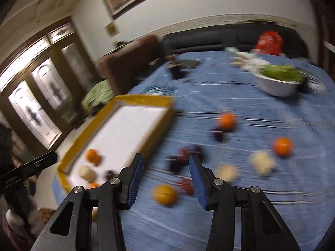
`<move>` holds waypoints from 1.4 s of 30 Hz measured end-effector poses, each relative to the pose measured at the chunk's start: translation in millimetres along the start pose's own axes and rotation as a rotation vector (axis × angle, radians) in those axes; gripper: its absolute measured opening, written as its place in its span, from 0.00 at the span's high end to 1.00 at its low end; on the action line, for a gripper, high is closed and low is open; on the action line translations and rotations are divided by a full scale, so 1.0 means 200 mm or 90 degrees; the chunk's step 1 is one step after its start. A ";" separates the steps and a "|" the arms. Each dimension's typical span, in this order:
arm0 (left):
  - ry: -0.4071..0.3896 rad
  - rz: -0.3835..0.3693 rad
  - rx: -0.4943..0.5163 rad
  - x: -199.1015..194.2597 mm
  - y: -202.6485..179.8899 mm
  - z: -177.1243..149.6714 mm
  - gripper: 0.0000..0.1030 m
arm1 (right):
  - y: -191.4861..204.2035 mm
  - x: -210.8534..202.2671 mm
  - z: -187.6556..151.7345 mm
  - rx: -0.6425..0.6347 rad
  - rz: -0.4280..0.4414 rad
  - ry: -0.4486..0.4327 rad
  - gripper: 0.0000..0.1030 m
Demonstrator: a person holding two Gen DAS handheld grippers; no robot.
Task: Organize fruits
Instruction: 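Move both open tools back toward the fruit on the table, then grasp a white chunk with the right tool while the left tool grasps a mandarin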
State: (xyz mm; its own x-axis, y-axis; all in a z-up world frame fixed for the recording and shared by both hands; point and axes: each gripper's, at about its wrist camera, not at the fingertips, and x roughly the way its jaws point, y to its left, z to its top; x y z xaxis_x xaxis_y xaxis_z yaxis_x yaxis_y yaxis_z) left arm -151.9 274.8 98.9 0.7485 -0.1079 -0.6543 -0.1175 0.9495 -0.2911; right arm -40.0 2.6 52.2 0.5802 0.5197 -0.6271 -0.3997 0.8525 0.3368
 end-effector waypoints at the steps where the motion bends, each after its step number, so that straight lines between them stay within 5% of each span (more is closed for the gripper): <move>1: 0.003 -0.002 0.006 0.01 -0.02 0.00 0.19 | -0.08 -0.02 -0.01 0.014 -0.019 -0.001 0.52; 8: 0.052 -0.035 0.083 0.16 -0.28 -0.08 0.19 | -0.31 -0.05 -0.06 0.060 -0.055 0.020 0.52; 12: 0.077 -0.049 0.144 0.23 -0.43 -0.13 0.38 | -0.27 0.05 -0.08 0.040 -0.040 0.044 0.52; 19: 0.098 -0.054 0.222 0.28 -0.58 -0.21 0.39 | -0.17 0.28 -0.06 -0.011 -0.051 0.086 0.52; 32: 0.148 -0.017 0.295 0.56 -0.72 -0.26 0.39 | -0.16 0.33 -0.09 -0.030 -0.047 0.085 0.53; 36: 0.168 -0.012 0.296 0.64 -0.72 -0.26 0.39 | -0.16 0.33 -0.09 -0.034 -0.067 0.084 0.69; 39: 0.172 0.010 0.305 0.69 -0.72 -0.26 0.39 | -0.17 0.33 -0.09 -0.027 -0.063 0.081 0.69; 41: 0.168 0.034 0.318 0.71 -0.73 -0.27 0.42 | -0.17 0.32 -0.09 -0.023 -0.064 0.077 0.69; 42: 0.163 0.046 0.321 0.71 -0.73 -0.27 0.52 | -0.18 0.31 -0.09 -0.020 -0.062 0.074 0.69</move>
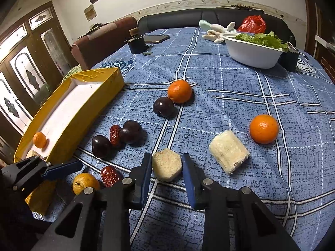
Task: Organize fruits
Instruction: 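Grasp a white chunk with the right tool while the left tool grasps a mandarin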
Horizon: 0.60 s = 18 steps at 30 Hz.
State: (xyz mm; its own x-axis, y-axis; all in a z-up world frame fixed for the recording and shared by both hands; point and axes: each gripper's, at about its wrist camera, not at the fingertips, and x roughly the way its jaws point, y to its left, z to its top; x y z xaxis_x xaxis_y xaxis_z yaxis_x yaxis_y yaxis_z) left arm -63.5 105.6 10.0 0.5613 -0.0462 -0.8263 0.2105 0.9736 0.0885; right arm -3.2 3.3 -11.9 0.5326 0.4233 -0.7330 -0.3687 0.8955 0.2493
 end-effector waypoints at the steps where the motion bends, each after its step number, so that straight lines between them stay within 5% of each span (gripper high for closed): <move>1: -0.004 0.009 0.000 -0.01 0.01 0.00 0.63 | -0.01 -0.01 0.00 0.003 0.002 -0.005 0.69; 2: -0.010 0.012 -0.006 -0.02 0.02 -0.01 0.70 | -0.01 -0.02 0.00 0.005 0.002 -0.010 0.69; 10: -0.064 -0.034 -0.101 -0.21 0.17 -0.05 0.69 | 0.00 -0.06 -0.02 0.009 -0.005 -0.036 0.69; 18: -0.106 0.002 -0.191 -0.41 0.44 -0.14 0.69 | 0.03 -0.13 -0.05 0.009 -0.025 -0.060 0.69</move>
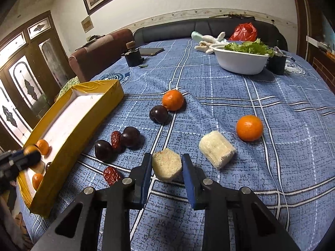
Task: Organize fruits
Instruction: 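Grasp a white chunk with the right tool while the left tool grasps a mandarin, then lower the white chunk and mandarin into the tray and open both tools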
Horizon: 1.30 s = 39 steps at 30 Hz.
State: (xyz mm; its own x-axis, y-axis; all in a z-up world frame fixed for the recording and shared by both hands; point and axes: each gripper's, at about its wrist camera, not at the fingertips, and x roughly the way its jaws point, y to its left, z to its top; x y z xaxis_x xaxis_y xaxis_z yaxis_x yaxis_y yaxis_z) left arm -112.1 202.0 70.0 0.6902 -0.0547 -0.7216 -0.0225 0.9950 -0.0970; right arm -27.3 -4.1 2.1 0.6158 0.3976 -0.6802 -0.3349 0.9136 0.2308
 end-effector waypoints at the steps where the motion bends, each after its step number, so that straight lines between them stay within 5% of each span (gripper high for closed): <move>1: -0.004 0.013 -0.018 -0.02 0.07 0.01 0.69 | 0.02 -0.02 0.00 -0.004 0.000 -0.006 0.69; 9: -0.016 0.077 -0.116 -0.07 0.47 0.01 0.68 | 0.41 -0.14 0.08 -0.077 0.091 -0.015 0.69; 16: 0.002 0.107 -0.158 -0.01 0.72 0.02 0.68 | 0.86 0.08 0.13 -0.179 0.144 0.049 0.69; 22: 0.026 0.069 -0.175 0.04 0.80 0.01 0.66 | 1.03 0.30 0.12 -0.195 0.154 0.114 0.68; 25: 0.015 0.035 -0.201 0.01 0.82 0.00 0.40 | 1.05 0.35 0.13 -0.188 0.157 0.122 0.68; 27: 0.002 0.018 -0.216 -0.02 0.84 -0.01 0.36 | 1.06 0.36 0.14 -0.179 0.160 0.124 0.67; 33: -0.038 -0.015 -0.264 -0.12 0.85 -0.03 0.16 | 0.99 0.27 0.17 -0.152 0.156 0.096 0.64; 39: -0.086 -0.095 -0.294 -0.25 0.78 -0.06 0.15 | 0.84 0.08 0.18 -0.097 0.166 0.051 0.59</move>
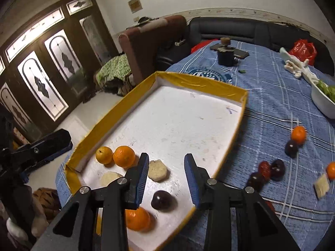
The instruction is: Organize fruits
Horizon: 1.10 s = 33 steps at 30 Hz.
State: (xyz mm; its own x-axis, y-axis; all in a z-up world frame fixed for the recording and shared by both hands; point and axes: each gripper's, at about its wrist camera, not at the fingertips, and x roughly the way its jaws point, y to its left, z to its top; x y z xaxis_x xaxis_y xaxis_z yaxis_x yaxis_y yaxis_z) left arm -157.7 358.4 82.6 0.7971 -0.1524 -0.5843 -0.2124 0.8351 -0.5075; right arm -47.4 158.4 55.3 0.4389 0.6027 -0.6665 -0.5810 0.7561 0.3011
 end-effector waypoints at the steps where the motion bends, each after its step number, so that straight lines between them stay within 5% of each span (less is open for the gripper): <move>1: 0.006 -0.010 0.001 0.00 -0.02 -0.01 0.15 | -0.02 -0.04 -0.01 0.007 -0.001 -0.008 0.58; 8: 0.023 0.001 0.077 -0.09 -0.26 -0.05 0.15 | -0.19 -0.41 -0.08 0.048 -0.031 -0.065 0.54; 21: -0.113 -0.069 0.220 -0.77 -0.78 0.04 0.15 | -0.43 -1.64 -0.12 0.092 -0.197 -0.254 0.54; 26: -0.200 -0.047 0.308 -1.07 -1.00 0.11 0.15 | -0.39 -2.17 -0.06 0.073 -0.305 -0.328 0.53; 33: -0.362 0.055 0.438 -1.42 -1.37 0.31 0.11 | -0.34 -2.77 0.23 0.072 -0.443 -0.402 0.44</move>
State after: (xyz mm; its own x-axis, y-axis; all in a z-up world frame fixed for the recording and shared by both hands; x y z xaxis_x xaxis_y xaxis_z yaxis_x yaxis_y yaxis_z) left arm -290.3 205.5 426.5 0.9925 0.0578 -0.1078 -0.0445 0.9915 0.1220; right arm -220.2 -215.0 436.4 0.9709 0.0084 -0.2393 0.0065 0.9981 0.0614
